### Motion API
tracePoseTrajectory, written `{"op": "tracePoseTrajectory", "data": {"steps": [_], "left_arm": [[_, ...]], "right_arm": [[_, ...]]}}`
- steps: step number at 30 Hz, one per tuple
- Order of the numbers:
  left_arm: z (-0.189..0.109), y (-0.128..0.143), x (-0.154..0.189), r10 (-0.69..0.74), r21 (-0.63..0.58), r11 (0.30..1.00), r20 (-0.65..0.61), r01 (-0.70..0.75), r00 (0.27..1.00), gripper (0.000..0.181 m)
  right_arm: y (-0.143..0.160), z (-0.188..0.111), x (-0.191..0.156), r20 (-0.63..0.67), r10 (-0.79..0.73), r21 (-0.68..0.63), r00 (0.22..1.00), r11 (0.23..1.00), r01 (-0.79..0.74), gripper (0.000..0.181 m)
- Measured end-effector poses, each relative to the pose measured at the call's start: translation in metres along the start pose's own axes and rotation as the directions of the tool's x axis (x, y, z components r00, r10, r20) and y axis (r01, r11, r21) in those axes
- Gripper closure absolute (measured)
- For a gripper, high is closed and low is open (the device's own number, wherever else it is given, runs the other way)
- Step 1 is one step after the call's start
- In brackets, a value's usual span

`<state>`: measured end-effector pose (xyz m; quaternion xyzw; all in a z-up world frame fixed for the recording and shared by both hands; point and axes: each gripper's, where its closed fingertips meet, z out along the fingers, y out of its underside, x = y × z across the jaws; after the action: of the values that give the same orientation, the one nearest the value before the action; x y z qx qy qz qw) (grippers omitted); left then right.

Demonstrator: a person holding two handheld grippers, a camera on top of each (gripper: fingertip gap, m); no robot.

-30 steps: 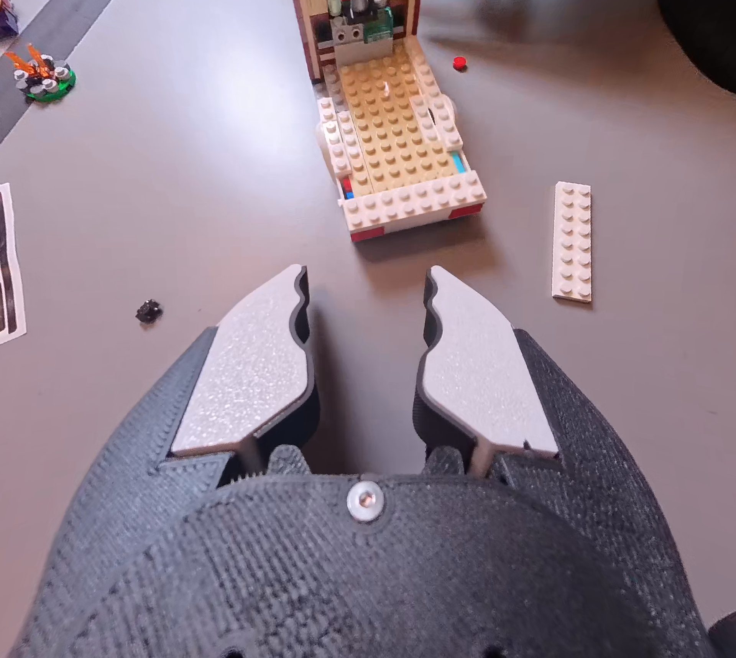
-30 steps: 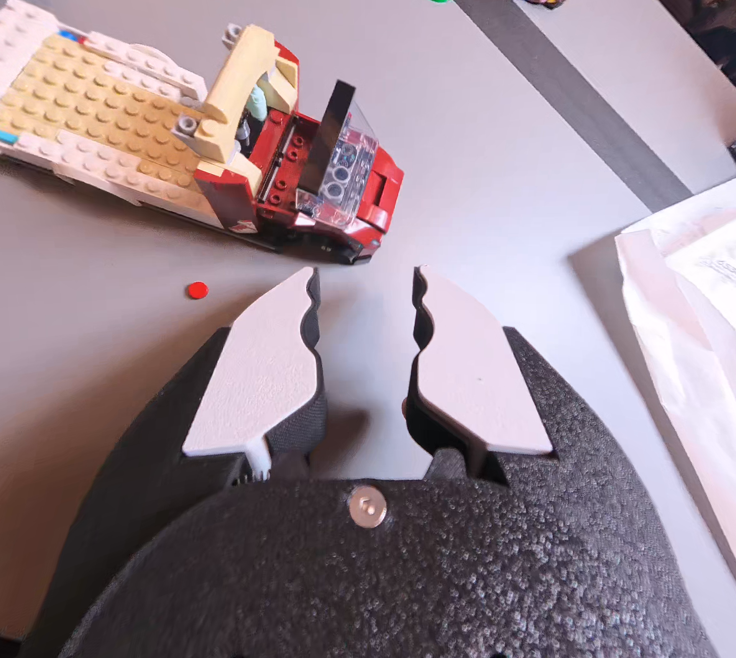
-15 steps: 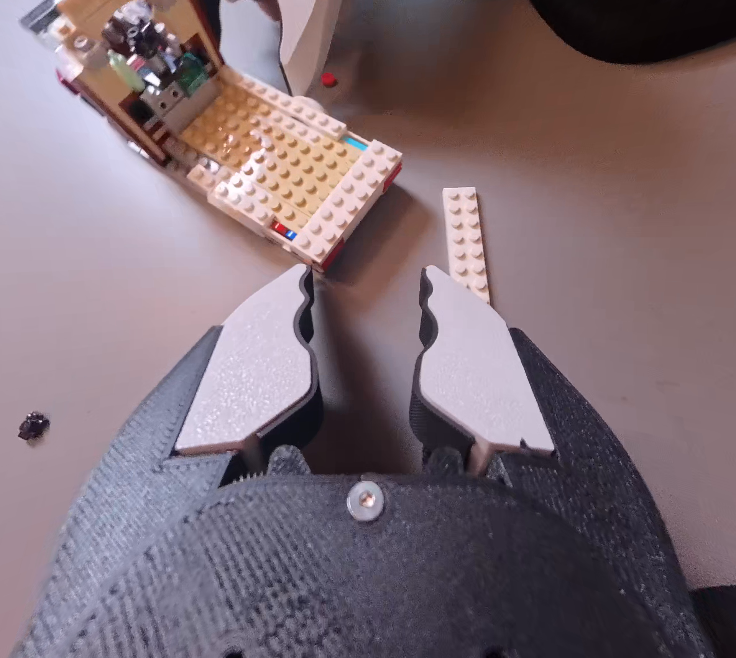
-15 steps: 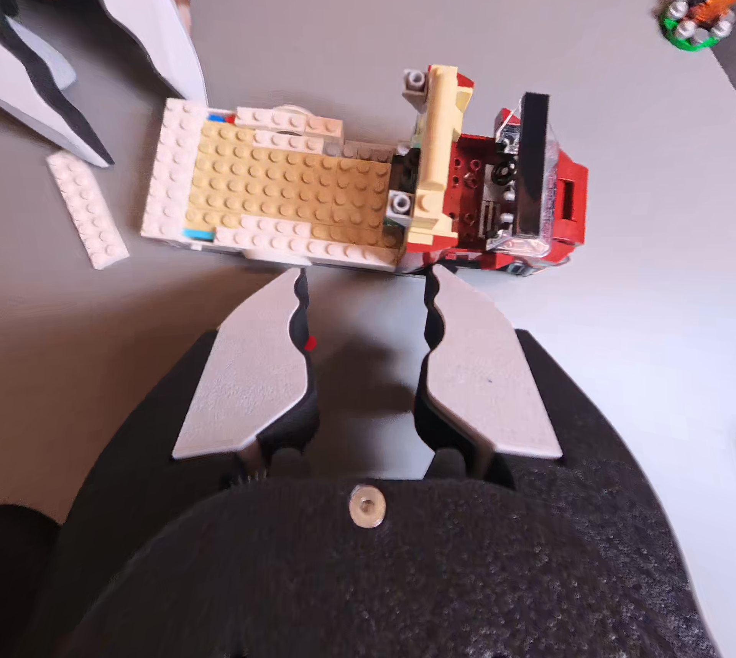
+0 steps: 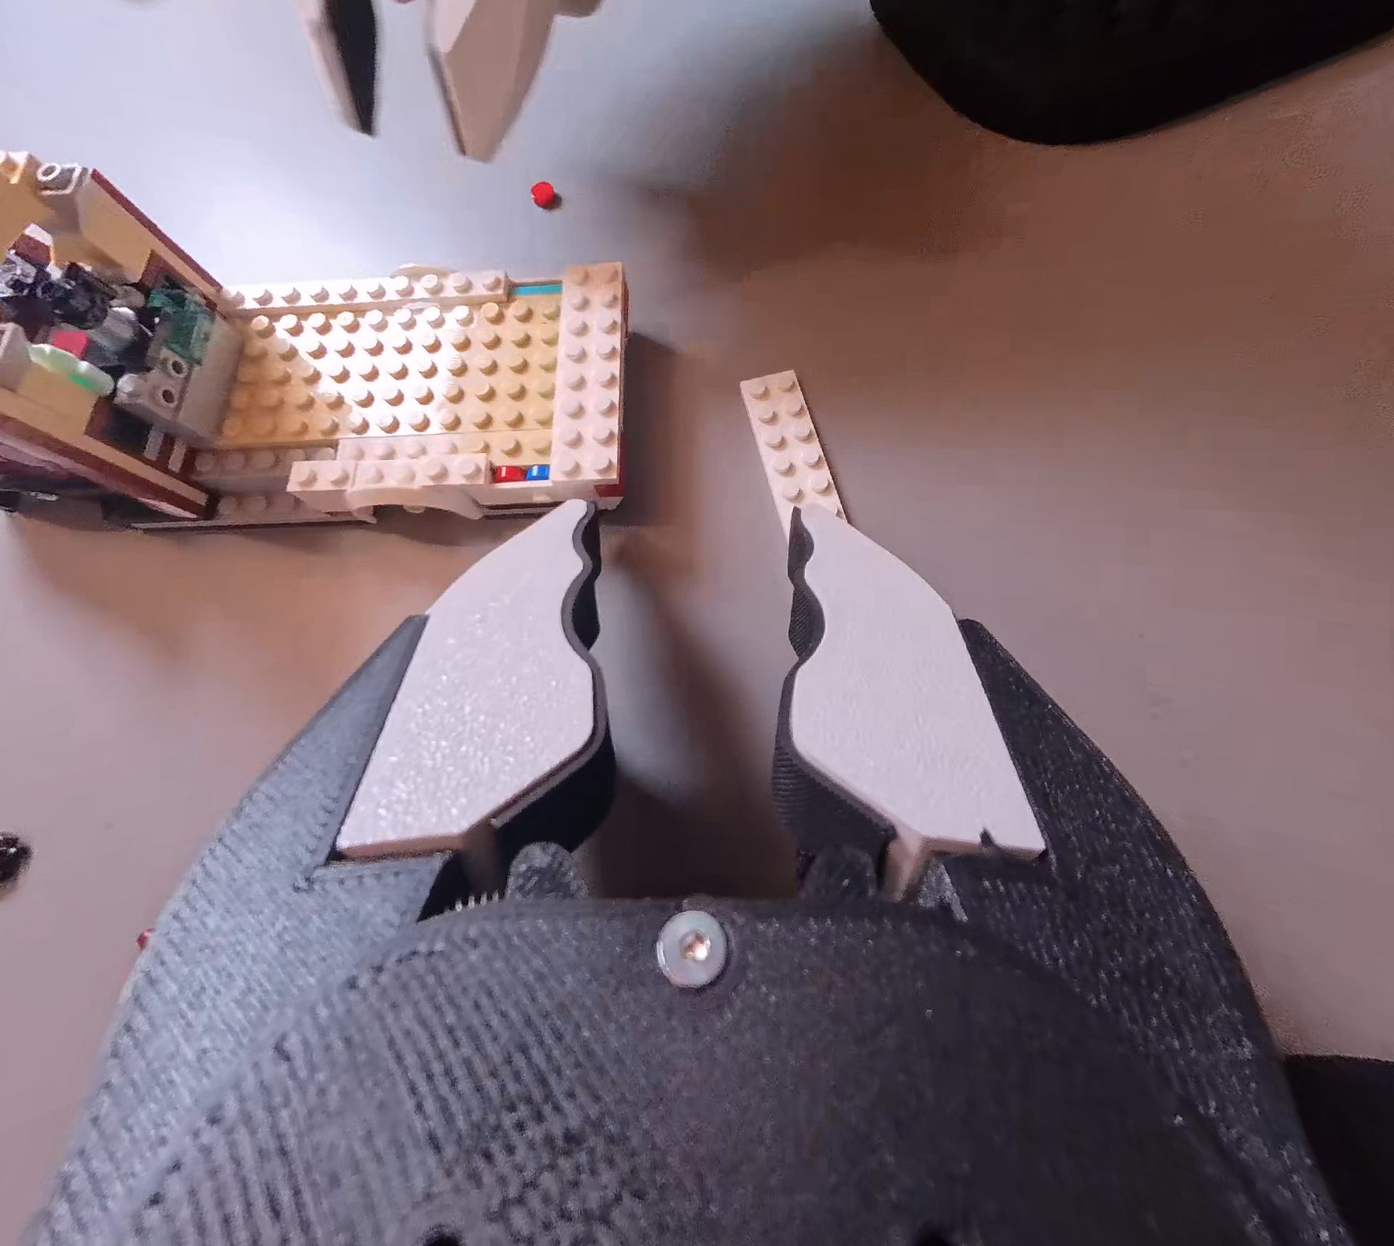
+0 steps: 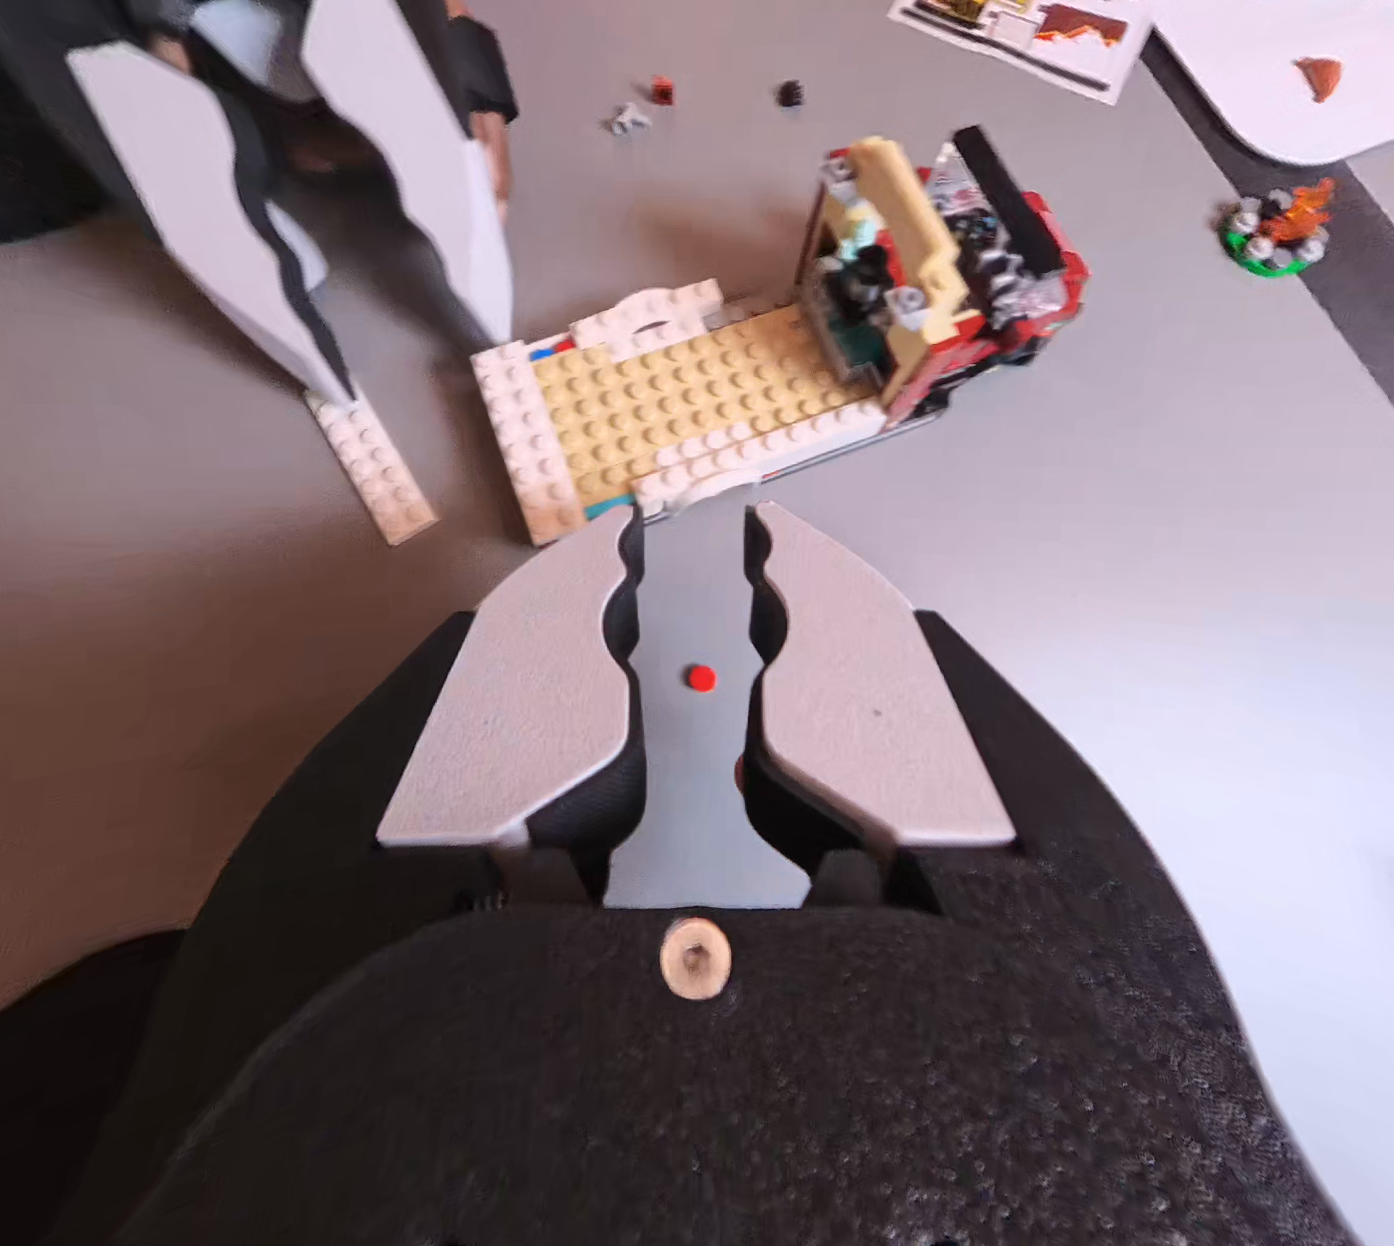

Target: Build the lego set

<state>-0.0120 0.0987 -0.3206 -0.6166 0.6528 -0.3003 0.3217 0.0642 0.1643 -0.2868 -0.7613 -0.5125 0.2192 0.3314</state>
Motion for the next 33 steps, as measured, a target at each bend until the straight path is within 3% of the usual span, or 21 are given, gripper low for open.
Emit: {"op": "tracePoseTrajectory", "data": {"steps": [3, 7, 13, 17, 20, 22, 25, 29, 33], "left_arm": [[-0.004, 0.001, -0.005, -0.015, 0.003, 1.000, 0.031, 0.015, 0.999, 0.135], [-0.014, 0.008, -0.009, -0.032, 0.012, 0.999, 0.084, 0.031, 0.996, 0.139], [-0.029, 0.008, -0.014, -0.078, 0.054, 0.996, 0.151, 0.071, 0.985, 0.141], [-0.036, 0.010, -0.021, -0.122, 0.081, 0.991, 0.202, 0.108, 0.972, 0.139], [-0.046, 0.016, -0.026, -0.151, 0.095, 0.987, 0.251, 0.131, 0.956, 0.139], [-0.055, 0.021, -0.029, -0.176, 0.111, 0.982, 0.286, 0.150, 0.942, 0.139], [-0.069, 0.033, -0.036, -0.222, 0.140, 0.973, 0.346, 0.184, 0.912, 0.140], [-0.079, 0.044, -0.046, -0.234, 0.134, 0.972, 0.415, 0.195, 0.879, 0.139], [-0.079, 0.046, -0.048, -0.238, 0.128, 0.971, 0.423, 0.202, 0.874, 0.138]], "right_arm": [[0.012, -0.003, -0.011, -0.056, -0.088, -0.096, 0.995, 0.992, 0.082, 0.161], [0.055, -0.011, -0.001, -0.109, -0.044, -0.279, 0.993, 0.960, 0.012, 0.158], [0.063, -0.003, -0.001, -0.079, 0.042, -0.236, 0.996, 0.970, -0.060, 0.159], [0.060, 0.002, -0.005, -0.046, 0.060, -0.230, 0.997, 0.971, -0.069, 0.173], [0.062, 0.000, -0.008, -0.027, 0.064, -0.249, 0.998, 0.966, -0.069, 0.174], [0.048, -0.002, -0.018, 0.004, 0.045, -0.200, 0.999, 0.979, -0.044, 0.174], [-0.004, 0.003, -0.035, 0.028, -0.027, -0.067, 0.999, 0.997, 0.029, 0.174], [-0.057, 0.045, -0.034, -0.045, -0.145, -0.069, 0.988, 0.988, 0.141, 0.173], [-0.082, 0.088, -0.024, -0.055, -0.155, -0.072, 0.986, 0.986, 0.151, 0.165]]}}
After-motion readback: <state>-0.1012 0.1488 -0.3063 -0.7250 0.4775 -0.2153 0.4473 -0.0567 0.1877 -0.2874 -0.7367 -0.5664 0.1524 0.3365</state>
